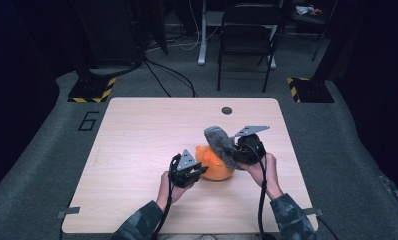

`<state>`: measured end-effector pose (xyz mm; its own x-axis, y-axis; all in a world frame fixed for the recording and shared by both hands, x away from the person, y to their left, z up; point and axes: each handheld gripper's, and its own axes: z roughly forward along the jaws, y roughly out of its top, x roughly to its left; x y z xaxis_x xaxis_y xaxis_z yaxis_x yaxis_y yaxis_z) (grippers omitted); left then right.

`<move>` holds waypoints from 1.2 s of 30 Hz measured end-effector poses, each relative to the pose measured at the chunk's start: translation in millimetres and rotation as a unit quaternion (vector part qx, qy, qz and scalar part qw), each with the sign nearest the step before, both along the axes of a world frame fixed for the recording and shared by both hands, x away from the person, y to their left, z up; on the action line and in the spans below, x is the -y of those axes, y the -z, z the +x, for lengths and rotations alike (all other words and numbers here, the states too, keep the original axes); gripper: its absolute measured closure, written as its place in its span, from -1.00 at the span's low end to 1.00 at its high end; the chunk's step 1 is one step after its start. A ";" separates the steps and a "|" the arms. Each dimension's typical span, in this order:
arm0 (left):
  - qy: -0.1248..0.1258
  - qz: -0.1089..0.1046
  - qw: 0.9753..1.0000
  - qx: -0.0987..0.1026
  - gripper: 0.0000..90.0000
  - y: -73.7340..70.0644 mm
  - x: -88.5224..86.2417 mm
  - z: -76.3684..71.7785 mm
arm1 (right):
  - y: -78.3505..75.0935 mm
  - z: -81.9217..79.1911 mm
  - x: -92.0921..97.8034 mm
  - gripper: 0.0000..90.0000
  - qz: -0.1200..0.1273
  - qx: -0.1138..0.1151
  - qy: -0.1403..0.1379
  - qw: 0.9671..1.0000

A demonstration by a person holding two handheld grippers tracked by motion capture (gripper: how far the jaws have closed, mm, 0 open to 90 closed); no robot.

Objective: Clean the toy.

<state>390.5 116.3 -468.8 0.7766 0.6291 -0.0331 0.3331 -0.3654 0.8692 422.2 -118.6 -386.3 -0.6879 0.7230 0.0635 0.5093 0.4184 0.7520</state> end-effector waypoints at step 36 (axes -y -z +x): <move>0.015 -0.005 1.000 -0.010 0.65 9.2 -1.0 0.5 | 39.5 16.6 4.7 0.72 -0.034 -0.029 -0.007 0.999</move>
<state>391.0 117.3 -478.0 0.7945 0.6047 -0.0559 0.3400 -0.3666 0.8660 438.9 -123.3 -425.8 -0.6946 0.7174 0.0541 0.5444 0.4749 0.6914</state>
